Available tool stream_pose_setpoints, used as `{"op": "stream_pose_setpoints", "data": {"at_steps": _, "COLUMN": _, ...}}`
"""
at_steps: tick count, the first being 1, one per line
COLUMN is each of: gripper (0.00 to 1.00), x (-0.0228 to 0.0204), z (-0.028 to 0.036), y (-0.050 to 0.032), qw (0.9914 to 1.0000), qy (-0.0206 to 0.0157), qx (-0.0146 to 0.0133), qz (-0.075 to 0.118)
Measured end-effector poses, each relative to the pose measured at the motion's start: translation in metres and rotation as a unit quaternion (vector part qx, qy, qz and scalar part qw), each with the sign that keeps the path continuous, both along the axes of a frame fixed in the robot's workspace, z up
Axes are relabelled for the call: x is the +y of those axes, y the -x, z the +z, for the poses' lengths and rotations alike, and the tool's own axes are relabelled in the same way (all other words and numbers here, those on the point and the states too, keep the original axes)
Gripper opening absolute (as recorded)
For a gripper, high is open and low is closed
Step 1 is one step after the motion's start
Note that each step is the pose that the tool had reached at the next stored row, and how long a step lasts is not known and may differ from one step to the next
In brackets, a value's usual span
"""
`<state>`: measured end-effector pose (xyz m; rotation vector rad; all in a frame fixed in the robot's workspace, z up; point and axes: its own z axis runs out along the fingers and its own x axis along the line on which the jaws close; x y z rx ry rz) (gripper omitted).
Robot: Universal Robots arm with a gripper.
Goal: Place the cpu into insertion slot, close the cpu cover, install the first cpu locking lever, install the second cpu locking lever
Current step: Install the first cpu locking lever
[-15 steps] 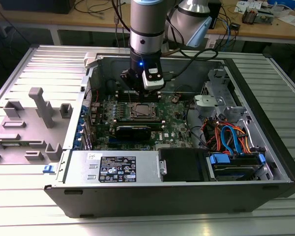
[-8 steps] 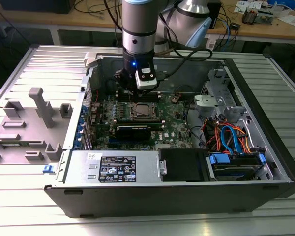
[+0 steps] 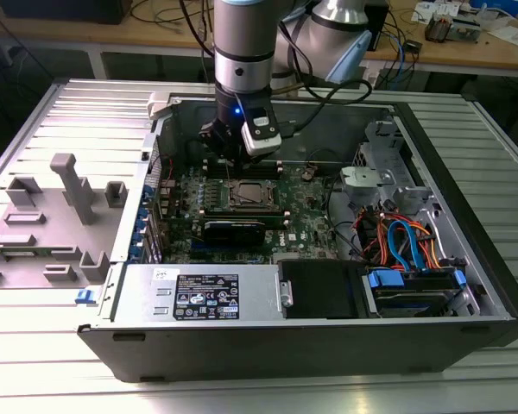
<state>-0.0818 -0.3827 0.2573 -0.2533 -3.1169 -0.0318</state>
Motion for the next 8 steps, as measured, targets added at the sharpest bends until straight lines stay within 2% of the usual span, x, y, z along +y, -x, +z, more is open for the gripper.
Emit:
{"op": "stream_pose_setpoints", "data": {"at_steps": 4, "gripper": 0.11, "x": 0.0, "z": 0.0052, "y": 0.0014, "qw": 0.99981, "qy": -0.0001, "qx": -0.0009, "qz": 0.02}}
{"op": "stream_pose_setpoints", "data": {"at_steps": 7, "gripper": 0.11, "x": 0.0, "z": 0.0053, "y": 0.01, "qw": 0.99979, "qy": -0.001, "qx": -0.0028, "qz": 0.02}}
{"op": "stream_pose_setpoints", "data": {"at_steps": 8, "gripper": 0.11, "x": 0.0, "z": 0.0053, "y": 0.0152, "qw": 0.99979, "qy": -0.0014, "qx": -0.0041, "qz": 0.02}}
